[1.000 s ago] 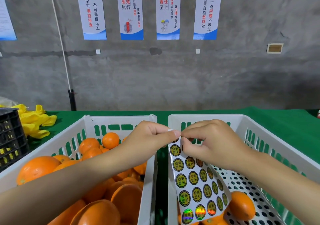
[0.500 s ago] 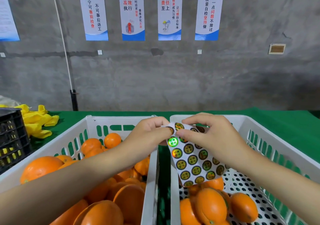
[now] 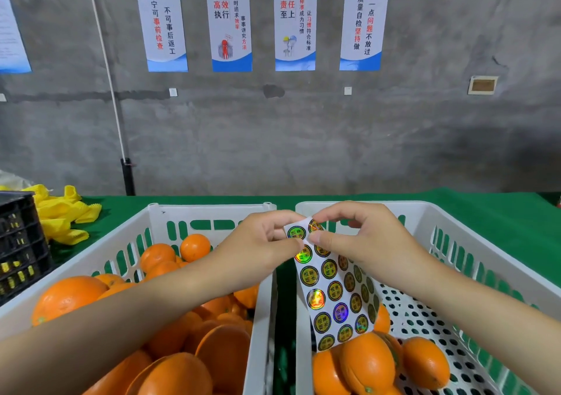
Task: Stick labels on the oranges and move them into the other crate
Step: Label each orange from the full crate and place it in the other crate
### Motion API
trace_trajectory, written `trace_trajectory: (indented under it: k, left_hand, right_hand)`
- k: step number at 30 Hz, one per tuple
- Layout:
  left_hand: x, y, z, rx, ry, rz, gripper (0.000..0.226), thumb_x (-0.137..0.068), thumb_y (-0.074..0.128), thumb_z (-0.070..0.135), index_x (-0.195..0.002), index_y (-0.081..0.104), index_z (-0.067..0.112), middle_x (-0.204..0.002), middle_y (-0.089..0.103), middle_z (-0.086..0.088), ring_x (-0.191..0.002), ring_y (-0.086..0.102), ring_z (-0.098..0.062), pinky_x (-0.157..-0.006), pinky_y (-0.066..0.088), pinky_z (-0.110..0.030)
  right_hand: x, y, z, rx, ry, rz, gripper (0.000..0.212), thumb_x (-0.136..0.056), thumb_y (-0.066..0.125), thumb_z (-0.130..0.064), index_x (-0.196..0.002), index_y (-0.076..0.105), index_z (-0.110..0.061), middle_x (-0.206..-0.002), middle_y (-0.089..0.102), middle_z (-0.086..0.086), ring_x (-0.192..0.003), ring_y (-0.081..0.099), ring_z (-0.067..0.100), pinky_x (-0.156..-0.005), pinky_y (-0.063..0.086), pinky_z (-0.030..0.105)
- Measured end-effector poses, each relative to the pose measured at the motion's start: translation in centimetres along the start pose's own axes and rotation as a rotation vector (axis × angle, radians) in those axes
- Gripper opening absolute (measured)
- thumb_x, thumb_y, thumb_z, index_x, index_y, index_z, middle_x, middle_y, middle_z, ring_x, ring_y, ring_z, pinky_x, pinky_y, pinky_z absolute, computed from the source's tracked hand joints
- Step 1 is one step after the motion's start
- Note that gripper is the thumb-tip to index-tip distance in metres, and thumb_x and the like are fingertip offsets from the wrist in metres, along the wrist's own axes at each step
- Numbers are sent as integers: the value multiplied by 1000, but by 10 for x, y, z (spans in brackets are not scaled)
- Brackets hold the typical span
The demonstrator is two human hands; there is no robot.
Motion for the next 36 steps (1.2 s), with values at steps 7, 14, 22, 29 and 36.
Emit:
trace_trajectory:
  k: [7, 14, 22, 29, 36]
  left_hand:
    - [2, 2, 4, -56, 29, 4, 31, -100, 51, -2, -118, 68, 17, -88, 79, 9, -82, 74, -4, -73, 55, -15]
    - [-2, 3, 3, -14, -48, 73, 29, -98, 58, 5, -123, 67, 17, -98, 77, -9, -95, 73, -27, -90, 58, -40]
    - [-6, 5, 0, 125, -179, 46, 22, -99, 56, 5, -109, 69, 19, -105, 77, -12, -95, 74, -22, -96, 54, -44]
    - [-7, 2, -3, 423, -294, -21, 20, -100, 51, 7, -114, 65, 6, -105, 74, -21, -86, 73, -26, -68, 55, -26]
    - [-7, 3, -2, 130, -247, 0, 18, -99, 56, 8, -93, 72, 14, -79, 74, -3, -66, 67, -9, -69, 51, -25]
  right_hand:
    - [5, 0, -8, 80, -105, 107, 15, -78, 78, -35, -84, 67, -42, -88, 63, -34, -99, 53, -13, -78, 36, 0]
    - [14, 2, -17, 195, -197, 195, 23, -84, 71, -34, -106, 76, -30, -96, 72, -22, -92, 59, -13, -84, 43, 5]
    - [14, 0, -16, 111, -216, 248, 8, -84, 74, -24, -91, 77, -26, -90, 71, -22, -93, 64, -5, -78, 50, 14]
    - [13, 0, -18, 119, -247, 123, 5, -86, 71, -27, -82, 72, -30, -117, 56, -23, -118, 49, -1, -95, 31, 5]
    - [9, 1, -18, -182, -198, -2, 14, -93, 64, -33, -101, 70, -42, -119, 64, -25, -120, 53, -5, -98, 35, 10]
Point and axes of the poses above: each hand's wrist, its own x-axis away from the middle knuckle, its own y-axis out of the palm, z = x × y, the point moved 1 cm from there along -x, towards the middle knuckle
